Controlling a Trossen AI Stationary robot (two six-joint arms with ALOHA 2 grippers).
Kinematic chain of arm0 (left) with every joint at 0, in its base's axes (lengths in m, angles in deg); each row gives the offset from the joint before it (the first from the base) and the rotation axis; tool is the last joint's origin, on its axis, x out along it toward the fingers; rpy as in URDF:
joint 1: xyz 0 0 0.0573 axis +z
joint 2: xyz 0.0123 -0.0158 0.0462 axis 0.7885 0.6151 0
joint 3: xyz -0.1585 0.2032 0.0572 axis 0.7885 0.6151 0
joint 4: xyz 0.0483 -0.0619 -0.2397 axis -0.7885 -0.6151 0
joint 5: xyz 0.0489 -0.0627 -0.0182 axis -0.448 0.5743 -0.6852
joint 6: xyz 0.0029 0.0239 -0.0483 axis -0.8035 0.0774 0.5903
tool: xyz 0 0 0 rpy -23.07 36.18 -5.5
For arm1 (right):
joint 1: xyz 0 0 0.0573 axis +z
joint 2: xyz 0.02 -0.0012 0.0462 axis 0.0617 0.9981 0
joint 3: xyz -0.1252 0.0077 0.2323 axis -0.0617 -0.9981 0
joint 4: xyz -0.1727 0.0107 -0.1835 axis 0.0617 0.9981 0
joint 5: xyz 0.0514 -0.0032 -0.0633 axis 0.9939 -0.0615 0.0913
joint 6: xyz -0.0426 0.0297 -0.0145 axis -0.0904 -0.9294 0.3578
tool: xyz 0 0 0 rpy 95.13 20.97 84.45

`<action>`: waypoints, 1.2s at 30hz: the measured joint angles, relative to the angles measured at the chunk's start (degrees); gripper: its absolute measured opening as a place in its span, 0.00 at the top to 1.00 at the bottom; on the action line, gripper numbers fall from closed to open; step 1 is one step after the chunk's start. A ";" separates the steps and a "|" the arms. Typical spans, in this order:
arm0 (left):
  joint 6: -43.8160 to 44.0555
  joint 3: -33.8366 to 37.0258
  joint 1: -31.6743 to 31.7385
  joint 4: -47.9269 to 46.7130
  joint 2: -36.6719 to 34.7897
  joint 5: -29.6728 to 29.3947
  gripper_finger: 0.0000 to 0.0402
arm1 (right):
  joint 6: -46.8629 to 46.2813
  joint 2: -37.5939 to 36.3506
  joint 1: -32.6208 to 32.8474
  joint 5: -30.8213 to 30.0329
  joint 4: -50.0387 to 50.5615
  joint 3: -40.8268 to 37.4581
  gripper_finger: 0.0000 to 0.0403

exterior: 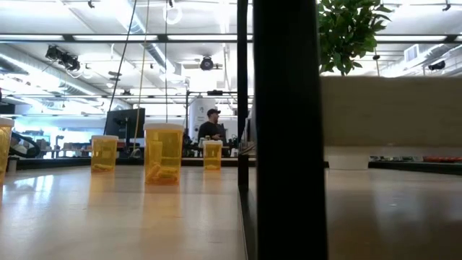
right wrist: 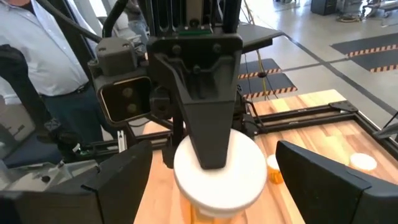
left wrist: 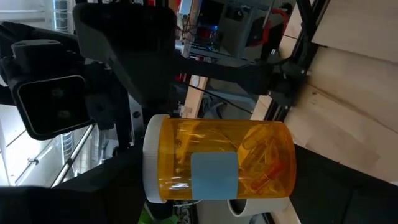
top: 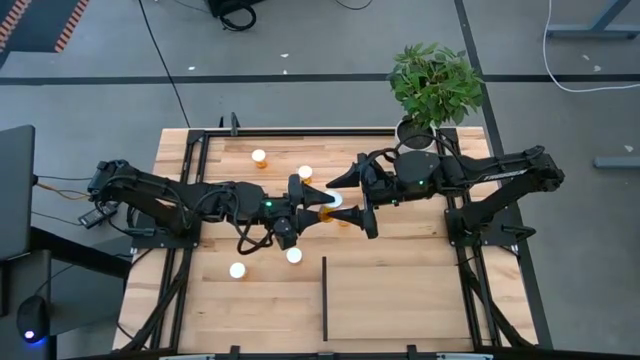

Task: Pick and place medicine bottles onto shelf by color
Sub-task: Put the orange pill bottle on the shelf

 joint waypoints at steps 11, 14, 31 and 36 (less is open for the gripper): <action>0.22 0.00 0.00 -0.22 0.00 -0.07 0.19 | -1.03 -0.09 0.00 -0.09 0.73 0.00 0.22; 0.22 0.00 0.00 -0.23 0.00 -0.07 0.19 | -1.14 -0.09 0.00 -0.09 1.09 0.00 0.25; 0.45 0.00 0.00 -0.26 0.00 -0.06 0.19 | -1.12 -0.13 0.00 -0.11 1.17 0.02 0.39; 4.10 0.00 0.11 0.01 0.00 -0.03 0.16 | -1.40 -0.84 -0.04 -0.13 1.58 0.01 0.44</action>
